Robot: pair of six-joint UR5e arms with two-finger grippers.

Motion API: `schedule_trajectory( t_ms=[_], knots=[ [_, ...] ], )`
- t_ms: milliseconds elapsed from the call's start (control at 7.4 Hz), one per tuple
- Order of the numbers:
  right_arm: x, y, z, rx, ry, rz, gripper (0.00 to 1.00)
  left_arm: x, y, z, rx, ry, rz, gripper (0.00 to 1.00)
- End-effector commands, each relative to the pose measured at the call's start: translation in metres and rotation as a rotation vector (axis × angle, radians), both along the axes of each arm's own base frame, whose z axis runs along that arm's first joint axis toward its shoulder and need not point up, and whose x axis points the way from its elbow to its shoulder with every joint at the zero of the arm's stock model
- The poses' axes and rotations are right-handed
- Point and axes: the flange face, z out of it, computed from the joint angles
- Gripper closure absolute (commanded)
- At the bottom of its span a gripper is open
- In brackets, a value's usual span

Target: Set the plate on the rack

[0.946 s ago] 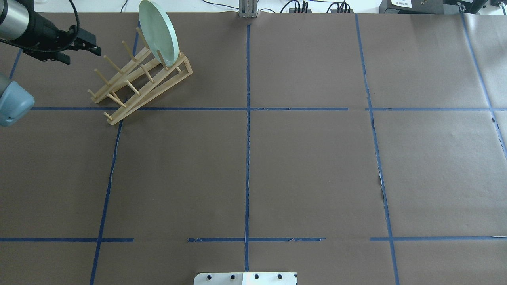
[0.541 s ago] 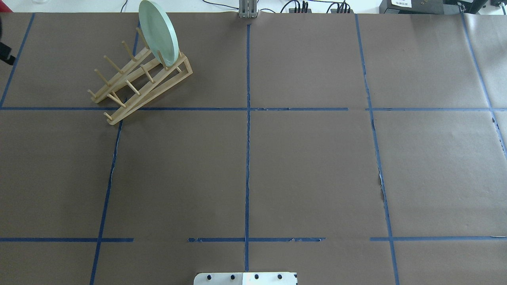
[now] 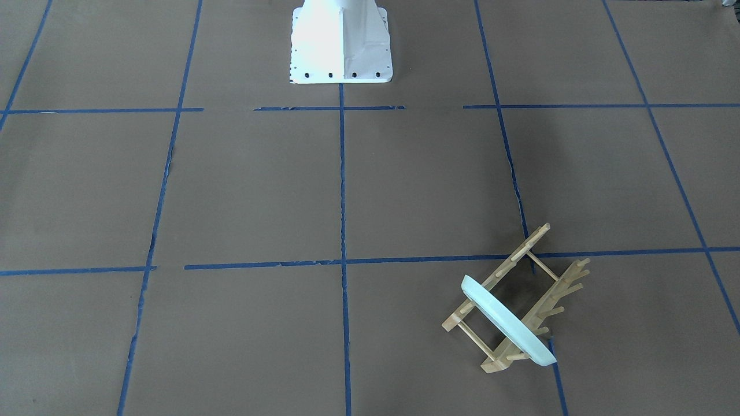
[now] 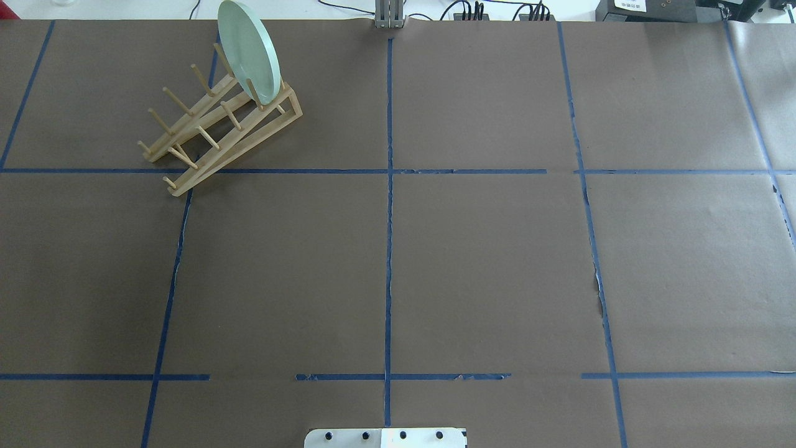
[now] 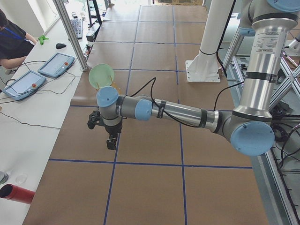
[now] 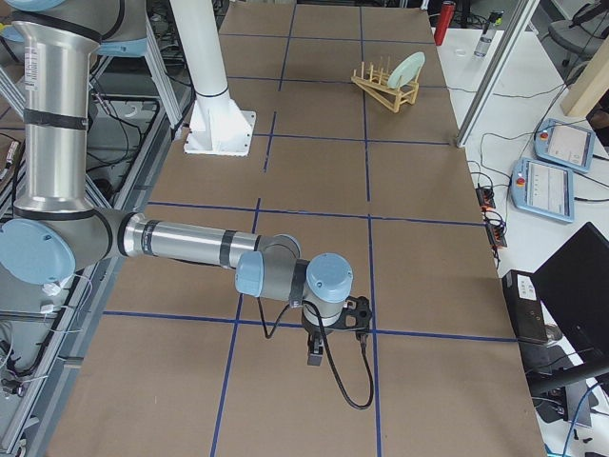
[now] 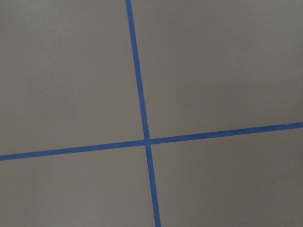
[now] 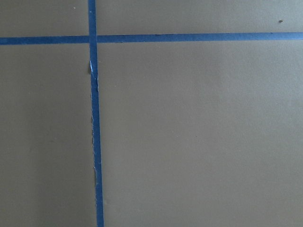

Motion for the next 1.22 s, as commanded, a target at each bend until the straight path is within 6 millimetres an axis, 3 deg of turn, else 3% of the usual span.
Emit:
schedule_trajectory(
  t_ms=[0,135,270,1081],
  knots=[
    [-0.001,0.000,0.000,0.000,0.000,-0.001,0.00,0.002,0.020,0.025,0.012,0.082,0.059,0.00],
    [0.000,0.000,-0.001,0.001,0.000,0.000,0.00,-0.023,0.025,0.025,0.055,0.078,0.064,0.00],
    [-0.001,0.000,0.000,0.000,0.000,-0.001,0.00,-0.034,0.028,0.028,0.040,0.085,0.042,0.00],
    [0.000,0.000,-0.001,0.001,0.000,0.000,0.00,-0.035,0.022,0.020,0.087,0.075,0.047,0.00]
  ],
)
